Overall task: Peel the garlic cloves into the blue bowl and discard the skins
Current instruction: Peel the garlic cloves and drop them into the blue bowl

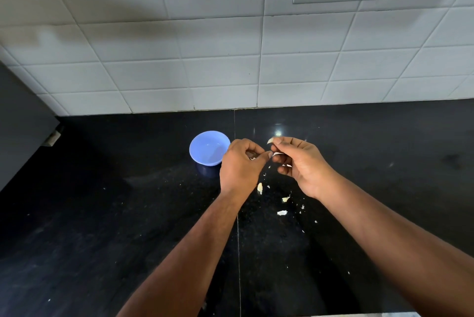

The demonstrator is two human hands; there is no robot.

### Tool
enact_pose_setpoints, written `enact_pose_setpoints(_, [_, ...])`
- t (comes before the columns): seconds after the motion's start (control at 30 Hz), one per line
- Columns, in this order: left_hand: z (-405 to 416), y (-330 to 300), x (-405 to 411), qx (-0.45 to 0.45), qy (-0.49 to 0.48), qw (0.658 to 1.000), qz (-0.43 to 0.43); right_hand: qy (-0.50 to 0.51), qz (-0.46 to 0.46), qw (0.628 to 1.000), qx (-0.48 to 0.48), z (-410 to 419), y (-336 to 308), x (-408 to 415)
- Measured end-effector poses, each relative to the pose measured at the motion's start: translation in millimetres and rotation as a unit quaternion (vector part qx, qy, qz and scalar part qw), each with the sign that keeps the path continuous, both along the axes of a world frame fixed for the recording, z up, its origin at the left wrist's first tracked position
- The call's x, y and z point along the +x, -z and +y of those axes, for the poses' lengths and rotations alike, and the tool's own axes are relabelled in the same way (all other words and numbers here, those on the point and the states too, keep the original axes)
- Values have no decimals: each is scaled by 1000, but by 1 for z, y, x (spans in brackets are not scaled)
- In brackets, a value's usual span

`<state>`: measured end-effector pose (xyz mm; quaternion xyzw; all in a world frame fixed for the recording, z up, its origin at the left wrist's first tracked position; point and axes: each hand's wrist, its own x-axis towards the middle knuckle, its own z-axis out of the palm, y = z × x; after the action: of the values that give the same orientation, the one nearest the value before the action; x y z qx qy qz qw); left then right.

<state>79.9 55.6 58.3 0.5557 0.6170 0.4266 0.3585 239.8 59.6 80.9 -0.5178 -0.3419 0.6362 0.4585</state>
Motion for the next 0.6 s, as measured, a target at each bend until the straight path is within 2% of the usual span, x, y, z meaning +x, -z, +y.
enact_pose_setpoints(0.17, [-3,-10,3,-22,27,992,-118,-12,-11,1000,13,0,1,3])
enact_pose_setpoints(0.4, [-3,-15,7,-73,7,977,-201,-37,-20,998,35,0,-3,5])
enact_pose_setpoints(0.53, [-3,-19,7,-111,4,949,-295,-54,-51,996,56,1,-3,7])
enact_pose_setpoints(0.6, [-3,-21,7,-126,-1,941,-315,-60,-77,993,69,1,-3,8])
